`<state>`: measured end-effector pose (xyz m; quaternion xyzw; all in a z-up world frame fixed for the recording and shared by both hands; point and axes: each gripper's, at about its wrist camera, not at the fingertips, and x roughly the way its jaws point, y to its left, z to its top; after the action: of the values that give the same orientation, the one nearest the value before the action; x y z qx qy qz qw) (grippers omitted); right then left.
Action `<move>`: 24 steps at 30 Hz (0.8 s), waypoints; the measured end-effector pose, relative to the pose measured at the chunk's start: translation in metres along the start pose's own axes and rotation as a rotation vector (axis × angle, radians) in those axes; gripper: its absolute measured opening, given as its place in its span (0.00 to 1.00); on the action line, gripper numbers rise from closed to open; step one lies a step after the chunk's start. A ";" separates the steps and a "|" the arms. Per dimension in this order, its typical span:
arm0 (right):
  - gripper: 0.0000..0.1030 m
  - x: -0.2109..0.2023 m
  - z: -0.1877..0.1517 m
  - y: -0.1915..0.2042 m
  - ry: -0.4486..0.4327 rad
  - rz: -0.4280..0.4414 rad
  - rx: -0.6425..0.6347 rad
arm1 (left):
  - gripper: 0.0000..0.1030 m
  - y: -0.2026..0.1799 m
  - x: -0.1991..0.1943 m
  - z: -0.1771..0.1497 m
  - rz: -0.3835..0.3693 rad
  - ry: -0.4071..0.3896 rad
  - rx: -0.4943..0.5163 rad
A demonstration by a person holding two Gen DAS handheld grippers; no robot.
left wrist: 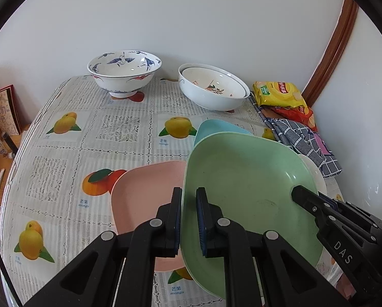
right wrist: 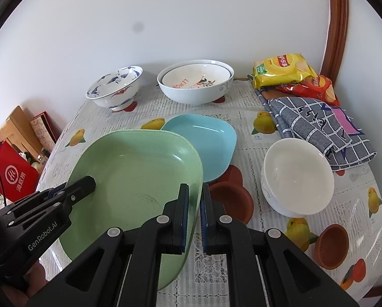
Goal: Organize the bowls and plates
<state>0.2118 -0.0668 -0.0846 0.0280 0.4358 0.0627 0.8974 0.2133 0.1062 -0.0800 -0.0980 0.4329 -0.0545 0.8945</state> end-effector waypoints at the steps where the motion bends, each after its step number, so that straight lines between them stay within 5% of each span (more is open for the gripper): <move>1: 0.08 0.001 0.000 0.002 0.001 0.001 -0.001 | 0.11 0.002 0.000 -0.001 0.003 0.001 -0.002; 24: 0.08 0.042 -0.005 0.041 0.065 0.028 -0.065 | 0.11 0.049 0.024 -0.011 0.050 0.059 -0.084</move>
<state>0.2302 -0.0209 -0.1156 0.0026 0.4621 0.0902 0.8822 0.2206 0.1477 -0.1159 -0.1227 0.4634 -0.0166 0.8775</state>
